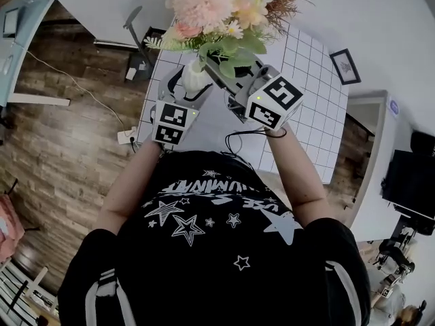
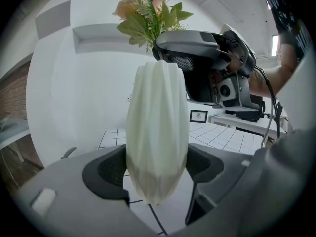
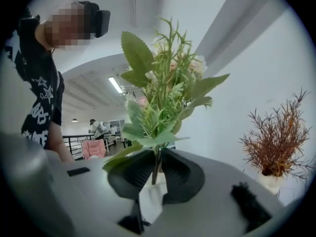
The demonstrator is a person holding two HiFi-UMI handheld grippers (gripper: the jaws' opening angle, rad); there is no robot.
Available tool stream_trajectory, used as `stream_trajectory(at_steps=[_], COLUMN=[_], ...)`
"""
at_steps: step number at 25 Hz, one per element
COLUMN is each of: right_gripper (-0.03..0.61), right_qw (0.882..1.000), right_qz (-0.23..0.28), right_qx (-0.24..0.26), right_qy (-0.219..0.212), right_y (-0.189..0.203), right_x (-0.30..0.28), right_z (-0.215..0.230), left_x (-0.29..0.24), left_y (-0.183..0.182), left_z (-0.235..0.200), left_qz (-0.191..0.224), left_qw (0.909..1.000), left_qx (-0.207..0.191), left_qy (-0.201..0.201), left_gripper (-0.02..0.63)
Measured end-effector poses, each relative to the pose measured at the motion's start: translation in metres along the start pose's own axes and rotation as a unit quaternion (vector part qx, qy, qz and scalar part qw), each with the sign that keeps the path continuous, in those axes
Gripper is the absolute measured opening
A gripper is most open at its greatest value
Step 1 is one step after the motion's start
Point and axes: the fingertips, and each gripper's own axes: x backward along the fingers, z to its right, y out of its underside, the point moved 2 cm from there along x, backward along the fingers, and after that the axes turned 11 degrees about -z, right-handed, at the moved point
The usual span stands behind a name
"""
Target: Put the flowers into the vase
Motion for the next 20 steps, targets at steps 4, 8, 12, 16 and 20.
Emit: stream_trajectory(at_steps=[4,8,12,16,20], right_gripper=[0.054,0.075,0.135,0.153,0.155], right_qw=[1.000,0.999,0.999,0.999,0.999], right_qz=[-0.017,-0.024,-0.038,-0.049,-0.041], right_qx=[0.021,0.015,0.006,0.000,-0.017], right_qy=[0.007,0.018,0.002,-0.002,0.006], right_y=[0.011,0.018,0.026,0.032,0.036], right_x=[-0.002,0.000,0.003,0.009,0.024], right_z=[-0.008,-0.010,-0.014,-0.017,-0.015], left_x=[0.000,0.000,0.000,0.000,0.000], left_y=[0.000,0.001,0.001,-0.001,0.000], left_z=[0.000,0.000,-0.001,-0.002,-0.002], left_qz=[-0.003,-0.005,-0.001,0.006,0.003], left_qw=[1.0000,1.0000,0.9999,0.9998,0.9997], left_qx=[0.002,0.004,0.009,0.017,0.020], left_qy=[-0.004,-0.005,-0.006,-0.012,-0.016], left_gripper=[0.359,0.359,0.359,0.359,0.359])
